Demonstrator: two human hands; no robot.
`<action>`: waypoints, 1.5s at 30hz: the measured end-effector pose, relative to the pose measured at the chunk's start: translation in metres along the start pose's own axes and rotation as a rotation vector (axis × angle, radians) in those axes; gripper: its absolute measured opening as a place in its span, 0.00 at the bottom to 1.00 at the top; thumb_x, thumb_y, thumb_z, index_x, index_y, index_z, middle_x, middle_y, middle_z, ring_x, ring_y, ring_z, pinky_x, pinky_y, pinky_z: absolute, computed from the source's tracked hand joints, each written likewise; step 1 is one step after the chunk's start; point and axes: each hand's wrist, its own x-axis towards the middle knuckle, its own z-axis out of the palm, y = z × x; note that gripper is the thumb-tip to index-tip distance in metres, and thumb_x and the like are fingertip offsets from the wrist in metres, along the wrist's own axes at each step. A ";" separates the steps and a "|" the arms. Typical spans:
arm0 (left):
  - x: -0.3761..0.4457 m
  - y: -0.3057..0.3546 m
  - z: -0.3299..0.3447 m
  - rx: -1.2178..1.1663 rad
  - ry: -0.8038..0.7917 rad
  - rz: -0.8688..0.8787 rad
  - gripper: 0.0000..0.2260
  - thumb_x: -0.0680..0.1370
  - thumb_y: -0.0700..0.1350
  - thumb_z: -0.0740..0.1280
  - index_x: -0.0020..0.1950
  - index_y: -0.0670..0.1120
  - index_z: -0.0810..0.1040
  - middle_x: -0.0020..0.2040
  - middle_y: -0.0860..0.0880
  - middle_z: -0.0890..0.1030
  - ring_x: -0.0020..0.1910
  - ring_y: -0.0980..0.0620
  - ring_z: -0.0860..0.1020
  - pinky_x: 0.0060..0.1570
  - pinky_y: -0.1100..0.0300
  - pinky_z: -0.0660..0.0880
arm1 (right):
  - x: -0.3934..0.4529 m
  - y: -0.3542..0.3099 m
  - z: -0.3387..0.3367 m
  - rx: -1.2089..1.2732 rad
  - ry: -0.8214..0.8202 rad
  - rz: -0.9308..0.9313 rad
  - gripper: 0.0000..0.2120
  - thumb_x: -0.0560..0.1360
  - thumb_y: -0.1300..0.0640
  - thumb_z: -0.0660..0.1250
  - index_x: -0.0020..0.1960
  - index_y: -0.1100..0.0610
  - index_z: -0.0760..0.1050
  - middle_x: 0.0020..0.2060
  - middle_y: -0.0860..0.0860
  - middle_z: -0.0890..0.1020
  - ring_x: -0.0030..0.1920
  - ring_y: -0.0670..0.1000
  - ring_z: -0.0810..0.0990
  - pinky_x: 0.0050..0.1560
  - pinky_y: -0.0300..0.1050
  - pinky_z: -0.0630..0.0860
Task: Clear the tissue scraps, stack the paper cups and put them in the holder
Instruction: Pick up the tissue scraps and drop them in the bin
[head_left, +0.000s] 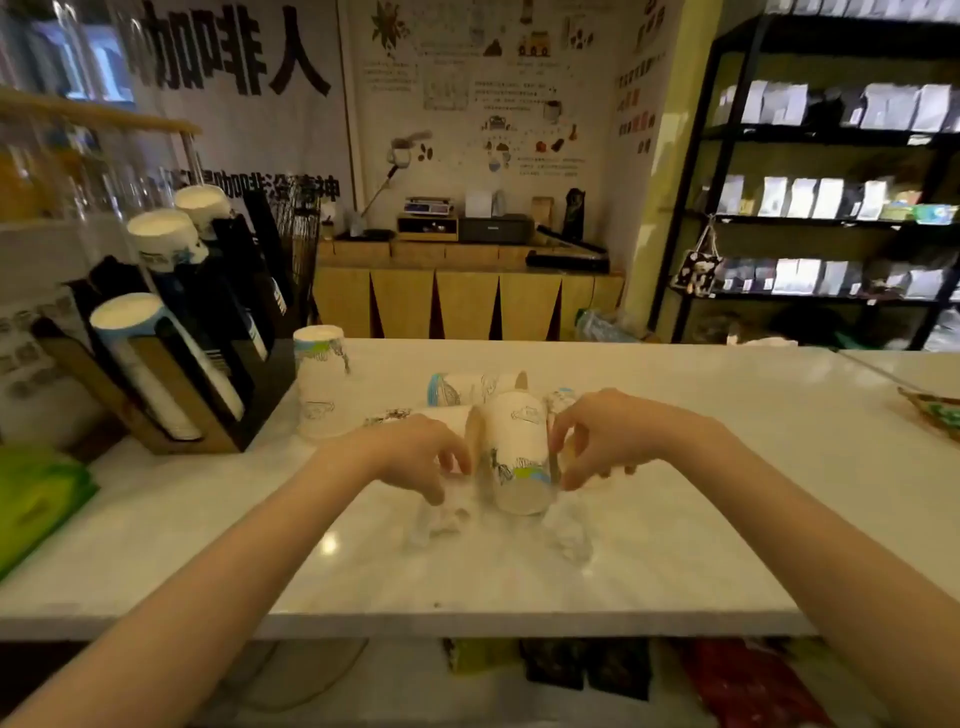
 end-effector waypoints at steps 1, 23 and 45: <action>0.001 0.000 0.004 0.008 -0.029 -0.011 0.19 0.70 0.42 0.69 0.60 0.51 0.74 0.59 0.50 0.77 0.51 0.54 0.73 0.54 0.60 0.70 | -0.001 0.003 0.007 -0.004 -0.024 0.012 0.20 0.64 0.51 0.75 0.54 0.52 0.76 0.42 0.50 0.82 0.35 0.48 0.80 0.27 0.38 0.75; -0.033 0.003 0.068 -0.452 0.400 0.028 0.10 0.67 0.37 0.72 0.47 0.45 0.82 0.43 0.47 0.81 0.40 0.58 0.76 0.40 0.79 0.70 | -0.022 0.006 0.067 0.239 0.071 -0.190 0.13 0.66 0.59 0.73 0.50 0.62 0.79 0.47 0.54 0.81 0.46 0.55 0.81 0.45 0.46 0.77; -0.124 -0.064 0.307 -0.872 0.141 -0.310 0.06 0.69 0.36 0.70 0.42 0.46 0.78 0.39 0.49 0.78 0.37 0.57 0.75 0.34 0.73 0.70 | -0.046 -0.088 0.332 0.590 -0.090 0.051 0.12 0.68 0.63 0.70 0.51 0.61 0.78 0.43 0.53 0.79 0.43 0.51 0.78 0.45 0.44 0.73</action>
